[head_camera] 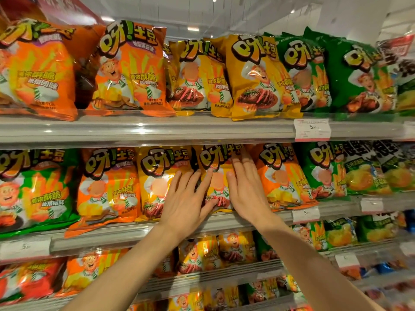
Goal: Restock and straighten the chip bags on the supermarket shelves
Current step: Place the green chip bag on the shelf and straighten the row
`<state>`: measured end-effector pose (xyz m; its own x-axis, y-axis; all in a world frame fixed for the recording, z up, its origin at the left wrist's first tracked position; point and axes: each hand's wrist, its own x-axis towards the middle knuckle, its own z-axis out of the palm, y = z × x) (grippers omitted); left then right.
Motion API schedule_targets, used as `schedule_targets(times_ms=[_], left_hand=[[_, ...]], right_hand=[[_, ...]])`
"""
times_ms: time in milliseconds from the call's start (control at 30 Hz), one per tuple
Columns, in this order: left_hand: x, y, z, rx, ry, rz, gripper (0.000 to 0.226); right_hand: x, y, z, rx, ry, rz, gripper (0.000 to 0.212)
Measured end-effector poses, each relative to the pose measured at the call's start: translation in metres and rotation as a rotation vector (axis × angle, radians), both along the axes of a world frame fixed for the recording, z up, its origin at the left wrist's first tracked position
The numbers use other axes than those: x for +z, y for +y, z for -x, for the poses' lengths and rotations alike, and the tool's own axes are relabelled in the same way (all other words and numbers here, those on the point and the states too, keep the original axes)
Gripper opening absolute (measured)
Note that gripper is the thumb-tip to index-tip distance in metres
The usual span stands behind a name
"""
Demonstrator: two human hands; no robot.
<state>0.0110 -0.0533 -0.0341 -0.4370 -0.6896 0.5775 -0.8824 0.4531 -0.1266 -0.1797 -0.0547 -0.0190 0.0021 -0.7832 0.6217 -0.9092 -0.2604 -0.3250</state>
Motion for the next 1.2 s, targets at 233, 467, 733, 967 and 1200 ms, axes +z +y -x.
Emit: schedule_targets(times_ms=[233, 467, 733, 967, 1200], left_hand=[[-0.009, 0.001, -0.019, 0.086, 0.026, -0.002, 0.062], [-0.009, 0.001, -0.023, 0.070, -0.004, -0.034, 0.060], [0.007, 0.030, -0.057, -0.004, 0.272, -0.011, 0.057], [0.014, 0.059, -0.154, 0.137, 0.478, 0.013, 0.058], [0.024, 0.073, -0.265, 0.333, 0.730, 0.064, 0.064]], right_hand=[[-0.015, 0.001, -0.008, -0.041, 0.196, -0.037, 0.061], [-0.013, 0.001, -0.010, -0.110, 0.262, -0.047, 0.060], [0.004, 0.022, -0.038, -0.060, 0.124, 0.014, 0.059], [0.023, 0.042, -0.125, 0.171, -0.008, 0.027, 0.062], [0.025, 0.035, -0.234, 0.358, -0.168, -0.105, 0.064]])
